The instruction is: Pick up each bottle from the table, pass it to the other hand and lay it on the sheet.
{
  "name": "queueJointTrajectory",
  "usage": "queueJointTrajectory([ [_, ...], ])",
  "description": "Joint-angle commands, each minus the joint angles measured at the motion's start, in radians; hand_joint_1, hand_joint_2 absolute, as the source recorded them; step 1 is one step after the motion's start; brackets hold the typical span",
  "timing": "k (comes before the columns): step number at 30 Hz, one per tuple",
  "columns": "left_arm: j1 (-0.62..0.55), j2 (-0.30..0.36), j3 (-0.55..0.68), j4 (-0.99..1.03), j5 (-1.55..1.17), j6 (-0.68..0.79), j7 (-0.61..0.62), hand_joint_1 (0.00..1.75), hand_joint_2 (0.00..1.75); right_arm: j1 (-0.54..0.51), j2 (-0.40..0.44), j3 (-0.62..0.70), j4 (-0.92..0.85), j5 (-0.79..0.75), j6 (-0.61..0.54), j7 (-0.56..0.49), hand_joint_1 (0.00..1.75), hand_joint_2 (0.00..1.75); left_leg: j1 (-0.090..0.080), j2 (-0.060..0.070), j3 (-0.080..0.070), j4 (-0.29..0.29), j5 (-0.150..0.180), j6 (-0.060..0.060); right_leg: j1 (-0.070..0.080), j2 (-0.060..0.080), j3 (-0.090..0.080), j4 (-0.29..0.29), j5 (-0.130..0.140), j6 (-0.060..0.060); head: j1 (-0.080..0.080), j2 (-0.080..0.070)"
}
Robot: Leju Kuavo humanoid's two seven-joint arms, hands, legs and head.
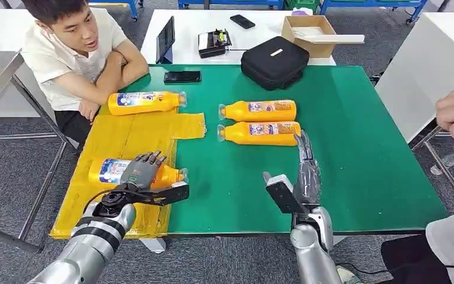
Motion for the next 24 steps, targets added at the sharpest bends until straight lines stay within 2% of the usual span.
queueJointTrajectory([
  [1, 0.064, -0.001, -0.043, 0.05, -0.015, 0.109, -0.015, 0.0, 1.75, -0.009, -0.016, -0.005, 0.052, 0.0, -0.022, 0.001, 0.0, 1.75, 0.0, 0.005, -0.007, -0.002, 0.004, 0.0, 0.0, 0.003, -0.009, -0.001, 0.005, -0.004, 0.0, 0.0],
  [5, 0.113, -0.023, -0.094, -0.129, -0.01, 0.126, -0.048, 0.0, 1.75, 0.018, -0.016, -0.02, 0.023, 0.006, -0.027, 0.006, 0.0, 1.75, 0.0, 0.0, -0.002, 0.001, 0.003, 0.002, 0.001, -0.001, -0.003, 0.001, 0.001, -0.003, 0.0, 0.0],
  [6, 0.112, -0.03, -0.099, -0.135, -0.013, 0.121, -0.045, 0.0, 1.75, 0.02, -0.016, -0.021, 0.022, 0.006, -0.027, 0.006, 0.0, 1.75, 0.001, 0.001, -0.007, 0.0, 0.005, 0.002, 0.001, -0.001, -0.009, -0.001, 0.004, -0.004, 0.0, 0.0],
  [10, 0.144, -0.022, -0.107, -0.197, 0.006, 0.141, -0.062, 0.0, 1.75, 0.026, -0.012, -0.026, 0.013, 0.008, -0.029, 0.006, 0.0, 1.75, 0.0, 0.002, -0.004, 0.0, 0.002, 0.002, 0.0, 0.0, -0.006, 0.0, 0.001, -0.003, 0.0, 0.0],
  [12, 0.197, -0.031, -0.133, -0.322, 0.019, 0.205, -0.084, 0.0, 1.75, 0.046, -0.009, -0.036, -0.011, 0.013, -0.034, 0.011, 0.0, 1.75, 0.0, 0.005, -0.006, -0.001, 0.002, 0.003, 0.001, 0.003, -0.006, -0.001, 0.003, -0.002, 0.0, 0.0],
  [13, 0.261, -0.039, -0.156, -0.463, 0.02, 0.218, -0.086, 0.0, 1.75, 0.07, -0.003, -0.045, -0.046, 0.021, -0.039, 0.018, 0.0, 1.75, 0.0, 0.005, -0.009, 0.0, 0.003, 0.003, 0.0, 0.002, 0.0, 0.0, 0.006, -0.002, 0.0, 0.0],
  [14, 0.302, -0.038, -0.183, -0.559, 0.005, 0.228, -0.075, 0.0, 1.75, 0.084, 0.001, -0.049, -0.066, 0.027, -0.038, 0.021, 0.0, 1.75, 0.0, 0.008, -0.011, 0.0, 0.003, 0.003, 0.001, 0.003, -0.003, 0.0, 0.005, -0.003, 0.0, 0.0],
  [16, 0.325, -0.035, -0.201, -0.615, -0.003, 0.196, -0.055, 0.0, 1.75, 0.094, 0.002, -0.05, -0.081, 0.031, -0.034, 0.023, 0.0, 1.75, 0.0, 0.006, -0.012, 0.001, 0.003, 0.003, 0.0, 0.001, -0.004, 0.001, 0.005, -0.001, 0.0, 0.0],
  [20, 0.338, -0.029, -0.208, -0.638, -0.002, 0.235, -0.063, 0.0, 1.75, 0.097, 0.007, -0.055, -0.087, 0.035, -0.033, 0.028, 0.0, 1.75, 0.0, 0.008, -0.021, 0.002, 0.002, 0.003, 0.001, 0.003, -0.014, 0.001, 0.004, -0.003, 0.0, 0.0],
  [24, 0.435, -0.027, -0.281, -0.842, -0.012, 0.271, -0.067, 0.0, 1.75, 0.145, 0.017, -0.071, -0.159, 0.059, -0.036, 0.045, 0.0, 1.75, 0.0, 0.008, -0.027, 0.002, 0.003, 0.003, 0.0, 0.003, -0.019, 0.001, 0.005, -0.001, 0.0, 0.0],
])
